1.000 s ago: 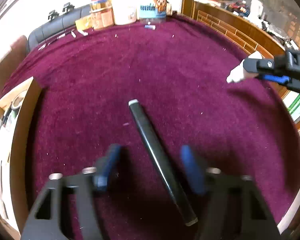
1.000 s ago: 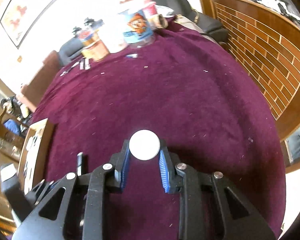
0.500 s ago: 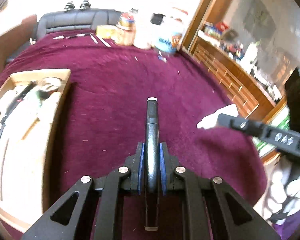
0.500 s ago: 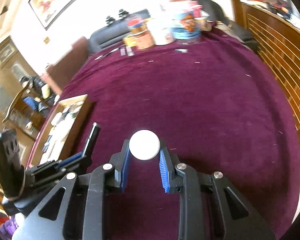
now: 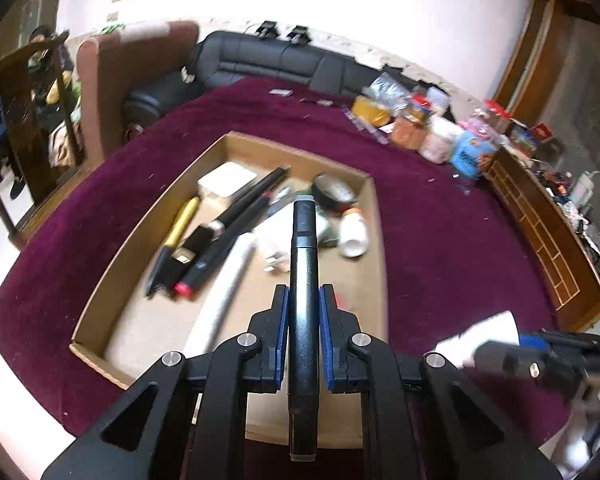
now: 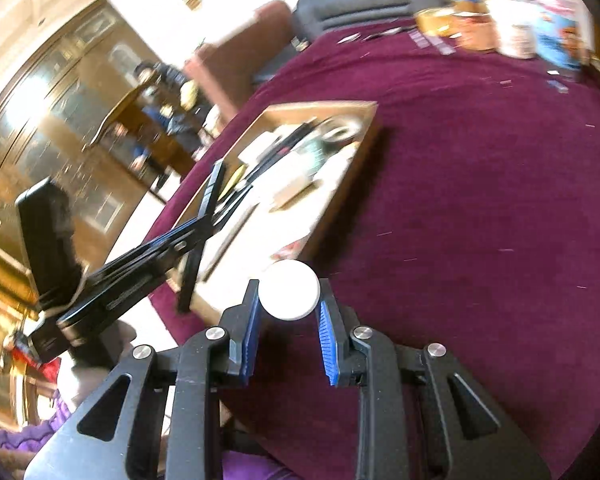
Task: Organize rigid objects
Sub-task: 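Carry pen to box with left tool while right tool carries bottle, then open left tool to drop pen in box while right tool holds bottle above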
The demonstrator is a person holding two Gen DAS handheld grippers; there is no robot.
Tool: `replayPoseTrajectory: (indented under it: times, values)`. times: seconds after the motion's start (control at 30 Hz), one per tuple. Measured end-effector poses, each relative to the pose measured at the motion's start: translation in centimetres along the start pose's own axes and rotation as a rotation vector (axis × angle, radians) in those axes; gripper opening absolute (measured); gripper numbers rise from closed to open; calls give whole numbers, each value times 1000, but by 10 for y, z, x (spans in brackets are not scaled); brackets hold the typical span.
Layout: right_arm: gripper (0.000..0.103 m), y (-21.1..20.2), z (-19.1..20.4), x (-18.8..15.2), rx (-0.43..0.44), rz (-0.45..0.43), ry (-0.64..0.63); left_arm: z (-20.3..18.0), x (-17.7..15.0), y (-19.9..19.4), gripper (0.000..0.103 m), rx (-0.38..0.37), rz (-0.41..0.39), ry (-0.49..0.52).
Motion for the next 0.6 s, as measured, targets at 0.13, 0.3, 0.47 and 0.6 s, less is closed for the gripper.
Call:
replayPoseTrajectory:
  times: [0.13,0.3,0.47,0.6]
  values:
    - [24,31,20,-2,14,68,-31,19,-7,22,11,19,41,-18]
    - [24,66,26,-5,18,157,-17,30,-13,37,11,8,76,-36]
    - [24,83,27,3,-21,196,-2,34,-15,41,11,-24,87,-46]
    - [25,87,21,11,-86,188,0,34,-14,48,12,-47,103,-53]
Point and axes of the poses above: each gripper's, at about its wrist camera, not at the fingertips, and y roughly the way its jaws point, z to its left, x to its top, the point moved 7 cm from there along y, roughly the way its jaws point, and after that the axes turned 5 degrees about -y, right-handed, at the moved point
